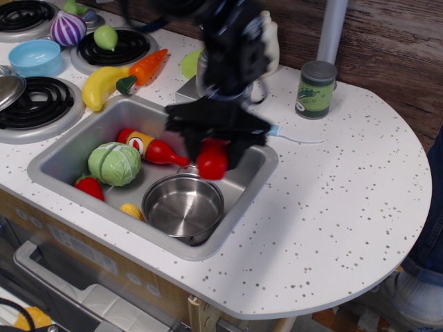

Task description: Take sushi out of pan

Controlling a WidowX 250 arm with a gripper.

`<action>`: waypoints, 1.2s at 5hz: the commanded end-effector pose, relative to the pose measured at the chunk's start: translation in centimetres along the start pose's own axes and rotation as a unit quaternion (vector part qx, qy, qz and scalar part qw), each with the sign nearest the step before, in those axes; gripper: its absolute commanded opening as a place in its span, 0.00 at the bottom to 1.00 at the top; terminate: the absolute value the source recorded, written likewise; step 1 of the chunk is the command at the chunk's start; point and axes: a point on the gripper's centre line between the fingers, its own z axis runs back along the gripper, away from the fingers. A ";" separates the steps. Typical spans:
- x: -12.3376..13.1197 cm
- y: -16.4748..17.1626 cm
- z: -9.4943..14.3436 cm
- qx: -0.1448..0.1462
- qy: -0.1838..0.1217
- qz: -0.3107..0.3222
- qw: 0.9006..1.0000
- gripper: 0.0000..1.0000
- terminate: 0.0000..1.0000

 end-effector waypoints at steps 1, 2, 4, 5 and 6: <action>0.0 -5.0 3.6 -0.073 -0.019 -0.012 0.997 0.00 0.00; -1.0 -6.9 1.9 -0.080 -0.029 -0.031 0.996 0.00 0.00; -2.0 -7.0 -1.9 -0.092 -0.065 -0.040 0.993 0.00 0.00; -2.0 -6.9 -3.0 -0.106 -0.083 -0.036 0.990 1.00 0.00; -2.0 -6.9 -3.0 -0.106 -0.083 -0.036 0.990 1.00 0.00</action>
